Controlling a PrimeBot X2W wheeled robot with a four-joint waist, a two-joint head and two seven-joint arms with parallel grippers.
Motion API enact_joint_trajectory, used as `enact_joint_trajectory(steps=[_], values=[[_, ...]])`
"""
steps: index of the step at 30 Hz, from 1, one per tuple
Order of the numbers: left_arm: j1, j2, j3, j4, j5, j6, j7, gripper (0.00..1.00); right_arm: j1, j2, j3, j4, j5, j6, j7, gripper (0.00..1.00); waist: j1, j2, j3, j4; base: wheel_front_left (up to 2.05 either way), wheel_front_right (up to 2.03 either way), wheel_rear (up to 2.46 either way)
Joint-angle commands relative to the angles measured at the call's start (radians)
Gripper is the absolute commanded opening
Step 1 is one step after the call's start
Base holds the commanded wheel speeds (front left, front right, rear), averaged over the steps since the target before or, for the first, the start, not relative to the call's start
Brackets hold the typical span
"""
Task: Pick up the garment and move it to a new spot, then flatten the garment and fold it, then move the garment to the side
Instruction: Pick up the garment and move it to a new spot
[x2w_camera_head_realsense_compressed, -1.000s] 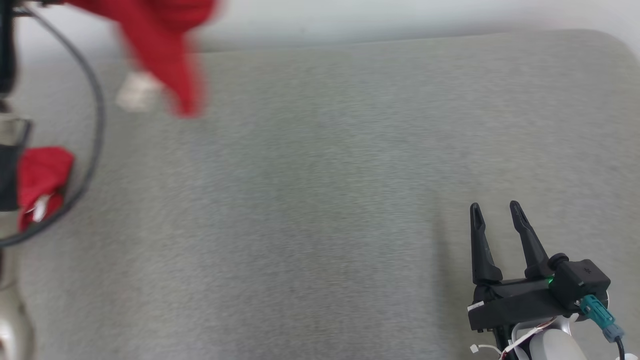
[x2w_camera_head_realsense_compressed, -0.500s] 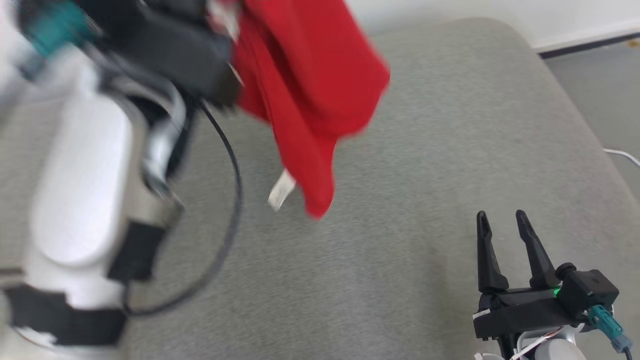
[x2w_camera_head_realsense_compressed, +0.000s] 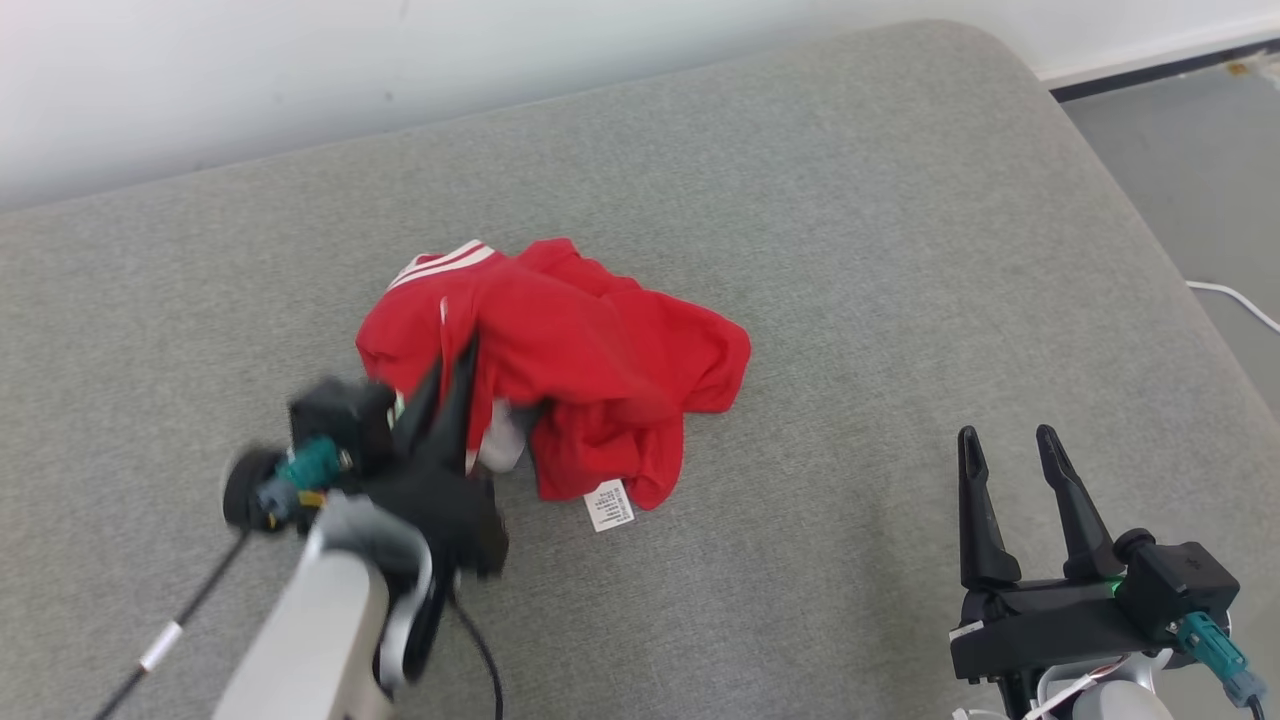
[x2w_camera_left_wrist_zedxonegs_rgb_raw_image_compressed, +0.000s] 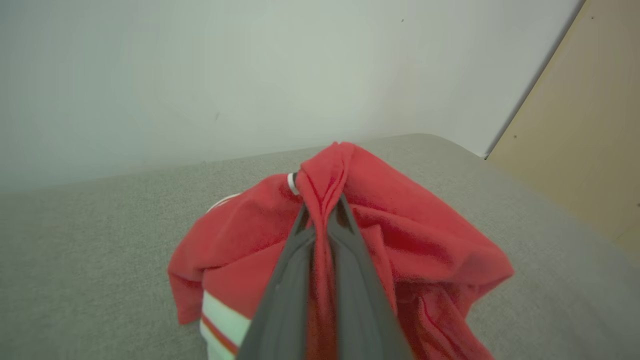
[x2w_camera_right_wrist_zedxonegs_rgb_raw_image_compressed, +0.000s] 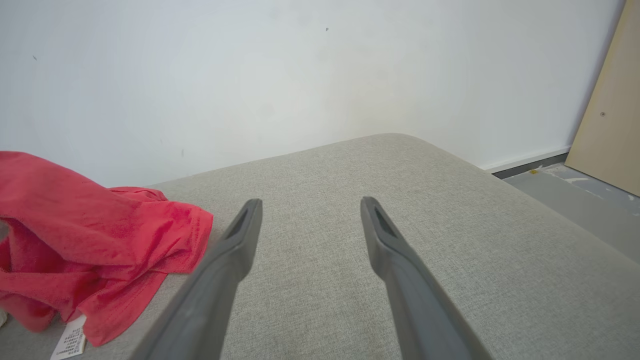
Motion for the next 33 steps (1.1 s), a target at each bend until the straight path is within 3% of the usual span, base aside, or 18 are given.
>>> enact_joint_trajectory(steps=[1,3,4,5,10,18,26,33], values=[[0.036,0.002,-0.007,0.024,-0.002,0.002,-0.006,0.00,0.009,-0.001,-0.002,0.003,-0.009,0.003,-0.005,1.00,0.0001,0.0000,-0.008,0.015,0.00,0.00,0.00],[0.058,0.003,-0.019,0.048,0.006,0.000,-0.017,0.00,0.008,-0.001,-0.001,0.004,-0.016,0.003,-0.005,1.00,0.0001,0.0000,-0.014,0.030,0.00,0.00,0.00],[0.060,0.004,-0.020,0.051,0.014,0.005,-0.036,0.73,0.006,-0.001,0.001,0.003,-0.020,0.003,-0.005,1.00,0.0001,0.0000,-0.018,0.037,0.00,0.00,0.00],[0.062,0.000,-0.020,0.052,0.015,0.004,-0.055,1.00,0.003,-0.001,-0.002,-0.006,-0.024,0.003,-0.005,1.00,0.0001,0.0000,-0.023,0.045,0.00,0.00,0.00],[0.048,-0.009,-0.005,0.015,0.009,0.002,-0.140,1.00,0.025,-0.001,-0.013,-0.019,-0.029,0.003,-0.004,1.00,0.0001,0.0000,-0.063,0.097,0.00,0.00,0.00],[0.080,0.031,0.035,-0.069,0.026,0.016,-0.191,1.00,0.046,-0.002,-0.011,-0.035,-0.043,0.003,-0.003,1.00,0.0001,0.0000,-0.111,0.172,0.00,0.00,0.00],[0.210,0.072,0.125,-0.176,0.024,0.030,-0.208,1.00,0.074,-0.001,-0.010,-0.039,-0.055,0.003,-0.003,1.00,0.0001,0.0000,-0.161,0.236,0.00,0.00,0.00],[0.360,0.069,0.227,-0.266,0.030,0.010,-0.209,1.00,0.096,-0.001,-0.012,-0.039,-0.062,0.003,-0.003,1.00,0.0001,0.0000,-0.193,0.268,0.00,0.00,0.00]])
